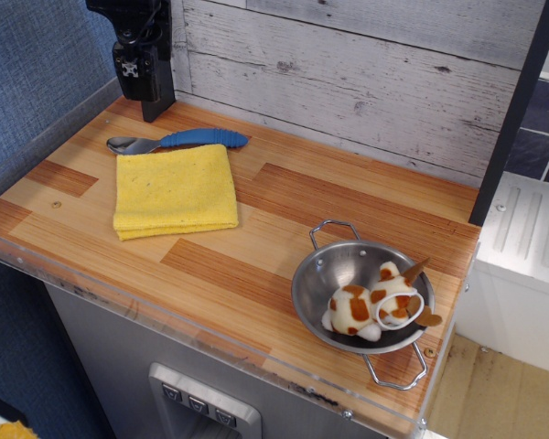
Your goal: Pick up the popcorn and place it on the yellow cloth
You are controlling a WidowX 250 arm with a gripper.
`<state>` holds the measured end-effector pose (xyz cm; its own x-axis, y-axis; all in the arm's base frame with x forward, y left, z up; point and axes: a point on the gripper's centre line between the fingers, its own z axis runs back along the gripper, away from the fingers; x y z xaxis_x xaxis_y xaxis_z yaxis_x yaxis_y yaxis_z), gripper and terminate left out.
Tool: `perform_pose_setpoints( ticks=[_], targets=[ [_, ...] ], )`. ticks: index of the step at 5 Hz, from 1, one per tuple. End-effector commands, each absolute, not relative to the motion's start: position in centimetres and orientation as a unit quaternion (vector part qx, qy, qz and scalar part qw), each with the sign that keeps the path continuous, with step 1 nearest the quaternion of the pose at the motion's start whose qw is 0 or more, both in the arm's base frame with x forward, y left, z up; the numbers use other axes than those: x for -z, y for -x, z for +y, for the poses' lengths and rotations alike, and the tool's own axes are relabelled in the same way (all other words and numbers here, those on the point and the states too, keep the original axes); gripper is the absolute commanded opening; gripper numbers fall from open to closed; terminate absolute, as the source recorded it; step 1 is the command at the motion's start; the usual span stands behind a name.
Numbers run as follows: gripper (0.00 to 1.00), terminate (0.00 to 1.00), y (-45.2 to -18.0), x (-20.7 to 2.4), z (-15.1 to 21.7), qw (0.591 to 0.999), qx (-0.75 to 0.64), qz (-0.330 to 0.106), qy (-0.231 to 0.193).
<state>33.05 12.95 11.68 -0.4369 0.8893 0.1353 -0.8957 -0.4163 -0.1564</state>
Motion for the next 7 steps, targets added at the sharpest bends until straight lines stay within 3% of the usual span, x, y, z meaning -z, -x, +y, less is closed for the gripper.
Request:
perform_pose_setpoints(
  ticks=[1, 4, 6, 7],
  targets=[
    [1.0, 0.0, -33.1, -11.7, 13.0, 0.53, -0.841, -0.103, -0.016],
    [1.0, 0.0, -30.9, -10.8, 3.1, 0.556, -0.824, -0.083, 0.073],
    [1.0, 0.0, -29.0, -9.1, -1.3, 0.533, -0.834, -0.012, 0.141],
    [1.0, 0.0, -28.1, -8.2, -3.8, 0.544, -0.826, 0.017, 0.145]
  ],
)
